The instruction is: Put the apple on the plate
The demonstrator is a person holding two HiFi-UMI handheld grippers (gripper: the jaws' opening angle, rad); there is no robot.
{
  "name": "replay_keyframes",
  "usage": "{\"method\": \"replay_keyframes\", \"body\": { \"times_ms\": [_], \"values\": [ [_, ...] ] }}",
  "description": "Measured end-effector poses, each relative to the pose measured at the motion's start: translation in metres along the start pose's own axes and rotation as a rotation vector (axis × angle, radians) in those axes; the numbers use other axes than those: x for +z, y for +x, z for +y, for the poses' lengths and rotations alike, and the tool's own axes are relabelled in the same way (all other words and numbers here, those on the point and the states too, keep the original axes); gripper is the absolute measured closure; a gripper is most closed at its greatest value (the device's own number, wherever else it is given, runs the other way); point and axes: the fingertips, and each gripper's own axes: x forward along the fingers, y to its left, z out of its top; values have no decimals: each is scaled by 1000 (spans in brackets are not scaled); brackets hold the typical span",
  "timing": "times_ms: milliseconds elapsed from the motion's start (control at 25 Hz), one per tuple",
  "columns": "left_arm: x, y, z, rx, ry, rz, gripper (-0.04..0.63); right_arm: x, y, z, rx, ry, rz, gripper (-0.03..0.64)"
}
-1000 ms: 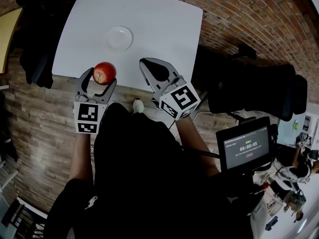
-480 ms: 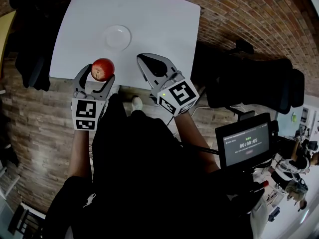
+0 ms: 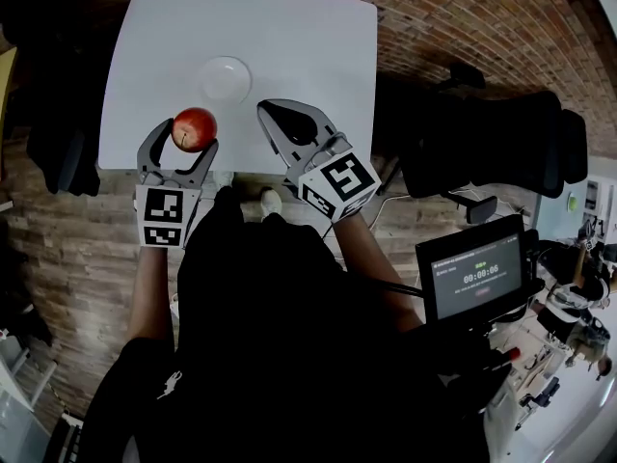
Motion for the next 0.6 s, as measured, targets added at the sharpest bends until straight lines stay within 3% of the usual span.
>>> {"method": "replay_keyframes", "body": {
  "times_ms": [200,400,600],
  "values": [
    [2,10,2,-35,23,11,236,2,2,-4,-23,9,-3,612],
    [-6,23,-2,-79,164,53,236,1,6,-9,-56,27,1,612],
    [-12,36,0,-138,210,96,236,1,10,-10,-87,56,17,612]
  ]
}}
